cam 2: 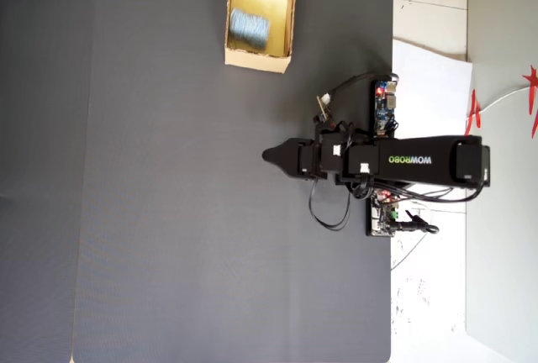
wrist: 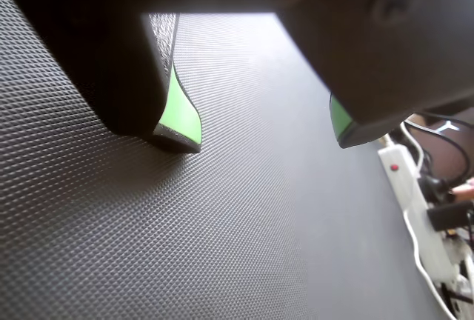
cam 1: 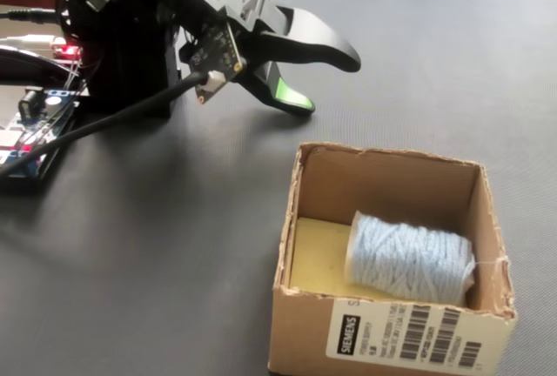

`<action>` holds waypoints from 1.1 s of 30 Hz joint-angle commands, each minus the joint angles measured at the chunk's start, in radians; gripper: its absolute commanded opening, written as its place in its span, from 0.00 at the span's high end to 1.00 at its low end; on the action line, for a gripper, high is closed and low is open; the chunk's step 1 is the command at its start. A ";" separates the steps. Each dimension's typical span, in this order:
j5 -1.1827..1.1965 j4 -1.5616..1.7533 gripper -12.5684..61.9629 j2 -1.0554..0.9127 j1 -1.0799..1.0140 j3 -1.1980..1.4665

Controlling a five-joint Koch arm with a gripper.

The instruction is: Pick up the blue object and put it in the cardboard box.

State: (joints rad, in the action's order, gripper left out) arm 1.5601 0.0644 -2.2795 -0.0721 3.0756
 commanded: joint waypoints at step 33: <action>0.012 -0.109 0.37 -0.086 -0.011 0.043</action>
